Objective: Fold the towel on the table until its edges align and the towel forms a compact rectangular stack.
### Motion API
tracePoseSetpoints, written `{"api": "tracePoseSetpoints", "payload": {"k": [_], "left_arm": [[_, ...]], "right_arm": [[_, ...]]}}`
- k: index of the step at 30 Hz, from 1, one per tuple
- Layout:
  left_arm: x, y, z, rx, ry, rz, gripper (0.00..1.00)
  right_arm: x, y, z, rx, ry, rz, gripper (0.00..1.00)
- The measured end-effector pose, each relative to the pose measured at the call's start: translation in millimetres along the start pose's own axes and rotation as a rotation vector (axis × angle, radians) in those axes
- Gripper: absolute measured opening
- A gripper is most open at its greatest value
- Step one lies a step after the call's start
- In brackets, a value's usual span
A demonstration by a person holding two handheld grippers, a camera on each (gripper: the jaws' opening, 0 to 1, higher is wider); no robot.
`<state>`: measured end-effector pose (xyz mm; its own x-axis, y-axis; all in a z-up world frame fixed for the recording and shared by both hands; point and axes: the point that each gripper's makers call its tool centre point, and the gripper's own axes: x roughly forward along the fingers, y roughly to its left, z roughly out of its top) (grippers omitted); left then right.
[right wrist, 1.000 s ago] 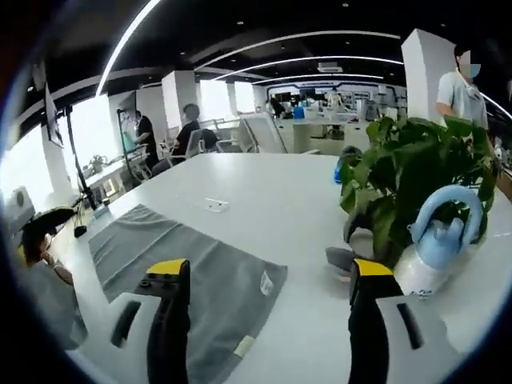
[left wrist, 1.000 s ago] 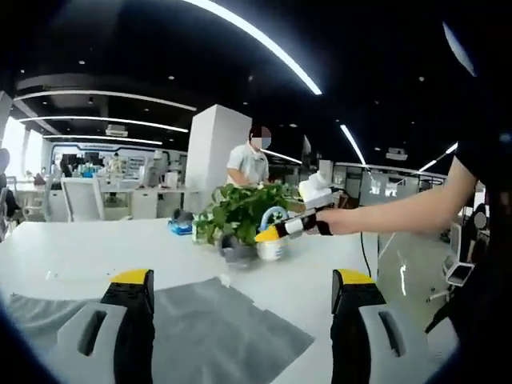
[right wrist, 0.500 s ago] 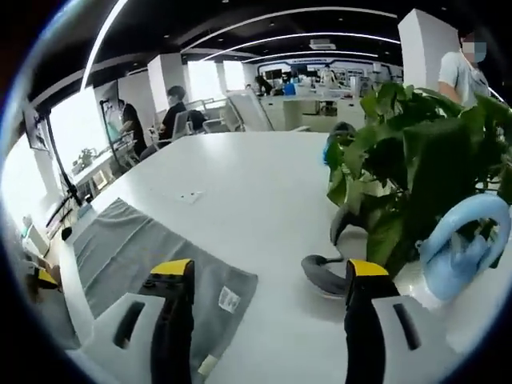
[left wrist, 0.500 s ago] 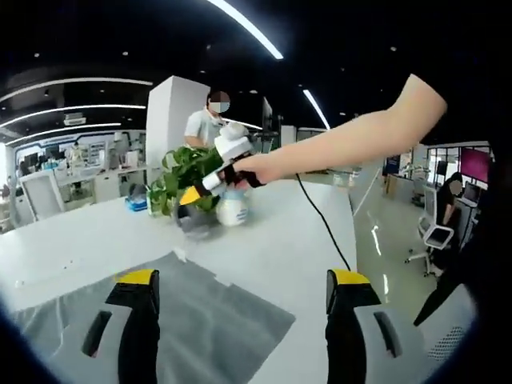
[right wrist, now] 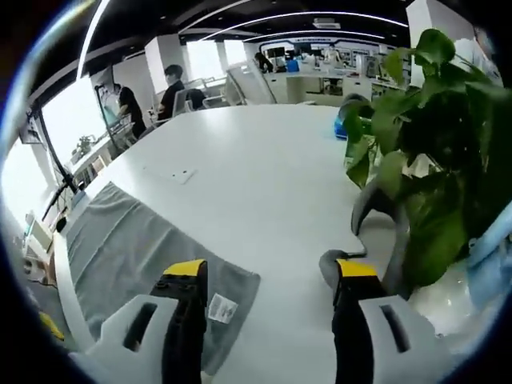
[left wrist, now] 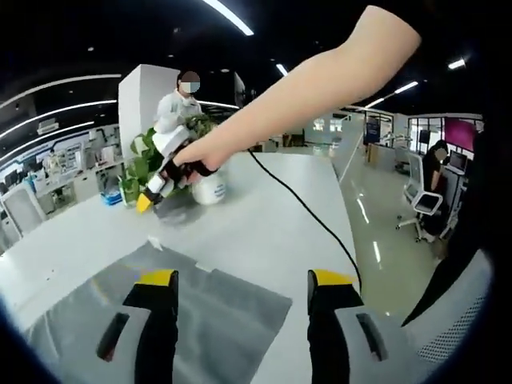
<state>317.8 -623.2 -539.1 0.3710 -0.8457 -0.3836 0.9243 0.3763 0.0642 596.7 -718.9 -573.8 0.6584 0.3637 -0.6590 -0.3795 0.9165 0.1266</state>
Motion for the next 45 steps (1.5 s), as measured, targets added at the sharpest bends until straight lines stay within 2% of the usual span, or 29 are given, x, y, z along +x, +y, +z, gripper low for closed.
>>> {"api": "tracePoseSetpoints", "payload": {"k": [2, 6, 8, 14, 17, 22, 27, 34, 39, 45], "left_arm": [[5, -6.0, -5.5, -0.001, 0.019, -0.032, 0.55], [12, -18.2, -11.3, -0.019, 0.037, -0.093, 0.47], [16, -25.3, -14.6, -0.013, 0.054, -0.132, 0.38], [30, -34.4, -24.6, -0.043, 0.082, -0.187, 0.23], [36, -37.4, -33.2, -0.036, 0.105, -0.199, 0.22], [43, -42.8, -46.9, -0.040, 0.140, -0.224, 0.18], [50, -50.5, -61.7, 0.053, 0.179, -0.254, 0.17], [67, -58.9, -67.3, 0.088, 0.170, -0.270, 0.17], [79, -67.0, -82.3, 0.091, 0.218, -0.272, 0.18], [82, -60.3, -88.2, 0.155, 0.227, -0.221, 0.15]], "right_arm": [[6, 1, -3.6, -0.001, 0.025, 0.013, 0.54], [15, -5, -18.8, -0.116, 0.104, -0.019, 0.47], [19, -4, -25.6, -0.135, 0.135, -0.013, 0.42], [37, 1, -45.1, -0.195, 0.211, 0.001, 0.37], [45, 3, -49.9, -0.250, 0.237, 0.007, 0.29], [55, 9, -48.8, -0.283, 0.240, 0.020, 0.24], [62, 13, -50.1, -0.296, 0.247, 0.026, 0.21], [68, 20, -54.4, -0.343, 0.253, 0.039, 0.11], [73, 13, -52.6, -0.341, 0.231, 0.023, 0.10], [74, 11, -53.1, -0.280, 0.202, 0.032, 0.10]]}}
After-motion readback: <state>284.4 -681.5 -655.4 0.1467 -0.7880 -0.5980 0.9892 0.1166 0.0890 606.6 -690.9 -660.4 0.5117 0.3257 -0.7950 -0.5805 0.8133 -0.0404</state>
